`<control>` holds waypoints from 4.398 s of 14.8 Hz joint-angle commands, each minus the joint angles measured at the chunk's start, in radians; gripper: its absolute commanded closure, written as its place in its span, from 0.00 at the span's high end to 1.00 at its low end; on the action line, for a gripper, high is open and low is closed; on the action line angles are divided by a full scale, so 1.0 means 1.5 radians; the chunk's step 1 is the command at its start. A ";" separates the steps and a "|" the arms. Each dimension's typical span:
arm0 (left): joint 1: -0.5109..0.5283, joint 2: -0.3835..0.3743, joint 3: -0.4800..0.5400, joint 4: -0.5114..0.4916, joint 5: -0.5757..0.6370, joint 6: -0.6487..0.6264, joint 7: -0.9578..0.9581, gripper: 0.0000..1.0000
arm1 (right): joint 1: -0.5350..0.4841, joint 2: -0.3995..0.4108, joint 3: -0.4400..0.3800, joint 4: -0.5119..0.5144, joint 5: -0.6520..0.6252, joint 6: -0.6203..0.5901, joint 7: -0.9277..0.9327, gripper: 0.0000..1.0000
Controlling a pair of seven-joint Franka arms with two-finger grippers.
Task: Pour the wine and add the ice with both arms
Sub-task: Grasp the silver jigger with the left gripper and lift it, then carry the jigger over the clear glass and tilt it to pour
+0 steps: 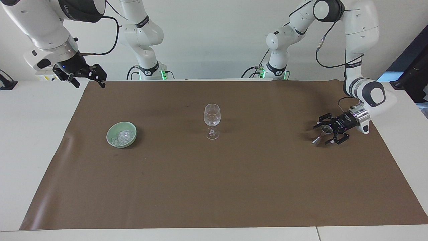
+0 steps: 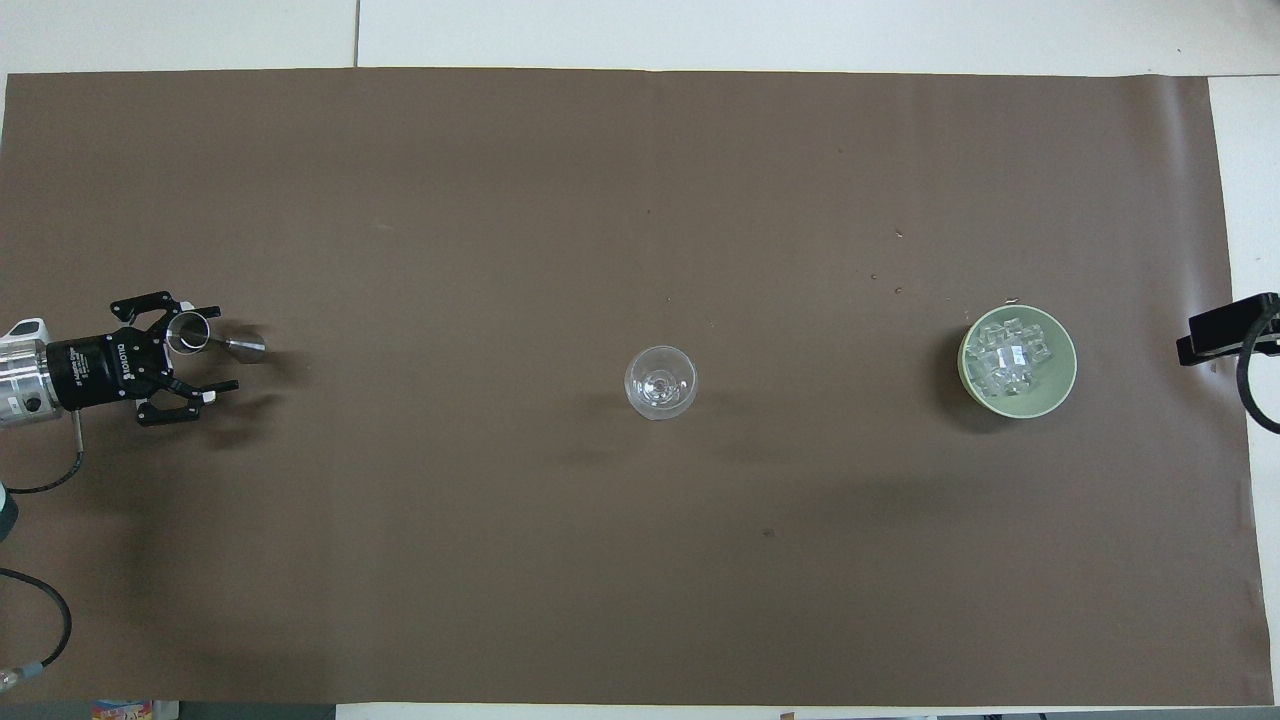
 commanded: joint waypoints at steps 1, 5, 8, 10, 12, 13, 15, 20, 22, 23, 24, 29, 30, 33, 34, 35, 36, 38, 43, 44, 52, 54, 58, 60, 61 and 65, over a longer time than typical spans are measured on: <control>-0.004 -0.005 0.005 -0.004 -0.015 -0.011 0.011 0.89 | -0.008 -0.007 0.005 -0.006 0.007 0.003 -0.007 1.00; 0.001 -0.007 0.006 -0.009 -0.016 -0.010 0.011 0.26 | -0.008 -0.007 0.005 -0.006 0.007 0.003 -0.007 1.00; 0.004 -0.008 0.009 -0.008 -0.015 -0.005 0.009 0.00 | -0.008 -0.007 0.005 -0.006 0.007 0.003 -0.007 1.00; 0.005 -0.009 0.011 -0.004 -0.015 -0.003 0.004 0.00 | -0.009 -0.007 0.005 -0.006 0.007 0.003 -0.007 1.00; 0.002 -0.011 0.011 -0.001 -0.015 -0.002 -0.005 0.00 | -0.008 -0.007 0.005 -0.006 0.007 0.003 -0.007 1.00; -0.003 -0.020 0.011 -0.001 -0.015 -0.002 -0.016 0.00 | -0.008 -0.007 0.005 -0.006 0.007 0.003 -0.007 1.00; -0.005 -0.039 0.011 0.002 -0.014 -0.006 -0.061 0.00 | -0.008 -0.007 0.005 -0.006 0.007 0.003 -0.007 1.00; -0.074 -0.124 0.011 0.007 -0.009 -0.032 -0.176 0.00 | -0.009 -0.007 0.005 -0.006 0.007 0.003 -0.007 1.00; -0.127 -0.157 0.013 0.009 -0.008 -0.025 -0.243 0.00 | -0.008 -0.007 0.005 -0.006 0.007 0.003 -0.007 1.00; -0.149 -0.177 0.011 0.005 -0.006 -0.025 -0.257 0.00 | -0.009 -0.007 0.005 -0.006 0.007 0.003 -0.007 1.00; -0.177 -0.199 0.011 0.001 -0.006 -0.026 -0.267 0.00 | -0.009 -0.007 0.005 -0.006 0.008 0.003 -0.007 1.00; -0.322 -0.269 0.010 -0.008 -0.006 0.034 -0.307 0.00 | -0.008 -0.007 0.005 -0.006 0.007 0.003 -0.007 1.00; -0.349 -0.279 0.009 -0.011 -0.005 0.067 -0.331 0.00 | -0.008 -0.007 0.005 -0.006 0.007 0.003 -0.007 1.00; -0.448 -0.281 0.005 -0.005 0.061 0.155 -0.416 0.00 | -0.008 -0.007 0.005 -0.006 0.008 0.003 -0.007 1.00; -0.478 -0.278 0.005 -0.003 0.090 0.182 -0.455 0.00 | -0.008 -0.007 0.005 -0.006 0.007 0.003 -0.007 1.00; -0.498 -0.276 0.005 -0.003 0.121 0.202 -0.494 0.00 | -0.008 -0.007 0.005 -0.006 0.008 0.003 -0.007 1.00; -0.518 -0.273 0.004 -0.003 0.149 0.220 -0.525 0.00 | -0.008 -0.007 0.005 -0.006 0.007 0.003 -0.007 1.00; -0.553 -0.271 0.004 0.002 0.171 0.263 -0.564 0.00 | -0.008 -0.007 0.005 -0.006 0.007 0.003 -0.007 1.00; -0.633 -0.260 0.003 0.003 0.266 0.337 -0.675 0.00 | -0.008 -0.007 0.005 -0.006 0.007 0.003 -0.007 1.00; -0.647 -0.260 0.003 0.003 0.292 0.337 -0.698 0.00 | -0.009 -0.007 0.005 -0.006 0.007 0.003 -0.007 1.00; -0.701 -0.243 0.000 0.026 0.515 0.347 -0.824 0.00 | -0.009 -0.007 0.005 -0.006 0.007 0.003 -0.007 1.00; -0.715 -0.243 0.000 0.026 0.540 0.343 -0.827 0.00 | -0.009 -0.007 0.005 -0.006 0.007 0.003 -0.007 1.00; -0.737 -0.245 0.000 0.025 0.585 0.337 -0.830 0.00 | -0.009 -0.007 0.005 -0.006 0.007 0.003 -0.007 1.00; -0.743 -0.246 -0.001 0.025 0.612 0.336 -0.846 0.00 | -0.009 -0.007 0.005 -0.006 0.007 0.003 -0.007 1.00; -0.746 -0.246 -0.001 0.025 0.633 0.334 -0.852 0.00 | -0.009 -0.007 0.005 -0.006 0.007 0.003 -0.007 1.00; -0.747 -0.247 -0.002 0.030 0.707 0.317 -0.887 0.00 | -0.008 -0.007 0.005 -0.006 0.007 0.003 -0.007 1.00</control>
